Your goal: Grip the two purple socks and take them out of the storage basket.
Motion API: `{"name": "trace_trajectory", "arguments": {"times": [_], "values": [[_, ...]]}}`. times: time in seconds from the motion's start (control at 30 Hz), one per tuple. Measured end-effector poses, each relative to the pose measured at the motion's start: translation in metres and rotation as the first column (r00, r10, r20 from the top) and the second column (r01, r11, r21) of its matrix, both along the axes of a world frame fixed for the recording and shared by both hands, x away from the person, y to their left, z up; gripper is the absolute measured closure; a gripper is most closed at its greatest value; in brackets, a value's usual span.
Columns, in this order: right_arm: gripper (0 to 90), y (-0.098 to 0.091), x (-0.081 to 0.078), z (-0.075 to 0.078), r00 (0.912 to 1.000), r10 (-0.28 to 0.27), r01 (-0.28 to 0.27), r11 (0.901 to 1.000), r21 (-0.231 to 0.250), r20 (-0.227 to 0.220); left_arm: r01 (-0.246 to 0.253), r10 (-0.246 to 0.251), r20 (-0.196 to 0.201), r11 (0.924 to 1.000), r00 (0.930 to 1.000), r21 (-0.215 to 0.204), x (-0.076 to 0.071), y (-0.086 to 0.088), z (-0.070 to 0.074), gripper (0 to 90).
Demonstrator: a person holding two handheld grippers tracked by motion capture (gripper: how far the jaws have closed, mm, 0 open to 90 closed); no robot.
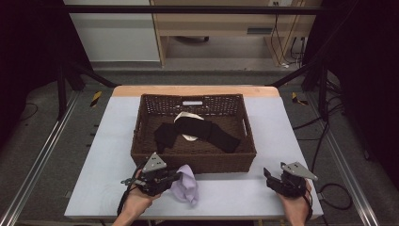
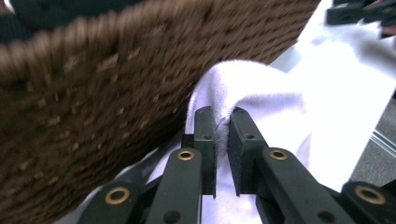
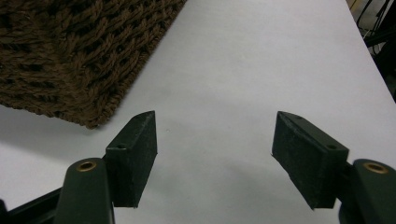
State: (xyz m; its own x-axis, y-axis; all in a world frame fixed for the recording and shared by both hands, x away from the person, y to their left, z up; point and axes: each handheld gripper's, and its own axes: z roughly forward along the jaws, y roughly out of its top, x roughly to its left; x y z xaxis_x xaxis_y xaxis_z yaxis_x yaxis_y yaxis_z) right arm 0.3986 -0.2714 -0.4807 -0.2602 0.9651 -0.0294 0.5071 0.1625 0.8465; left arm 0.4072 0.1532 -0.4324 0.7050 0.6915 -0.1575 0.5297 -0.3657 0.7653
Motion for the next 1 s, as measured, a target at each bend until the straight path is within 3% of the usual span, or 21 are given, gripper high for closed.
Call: {"name": "trace_trajectory", "arguments": {"times": [0.2,0.43,0.57,0.77,1.0], "values": [[31.0,0.001,0.000,-0.001,1.0000,0.002,-0.002,1.0000,-0.010,0.000,-0.021,0.023,-0.032,0.9983,0.9992,0.055,0.004,0.004,-0.010,66.4],[30.9,0.000,0.000,-0.001,1.0000,0.001,-0.001,1.0000,-0.006,-0.004,-0.067,0.068,-0.018,0.9976,0.9975,0.016,-0.002,0.023,-0.002,49.4],[30.8,0.000,0.000,-0.001,1.0000,0.001,-0.001,1.0000,-0.006,-0.006,-0.103,0.102,-0.010,0.9947,0.9947,-0.005,-0.005,0.037,0.001,45.0],[30.7,0.000,0.000,-0.002,1.0000,-0.004,0.004,1.0000,-0.005,-0.007,-0.166,0.166,-0.001,0.9859,0.9861,0.023,-0.009,0.061,-0.005,42.3],[30.6,-0.001,-0.001,-0.002,0.9999,-0.012,0.012,0.9999,0.001,-0.012,-0.251,0.251,-0.008,0.9673,0.9679,0.039,-0.016,0.091,-0.011,41.2]]}}
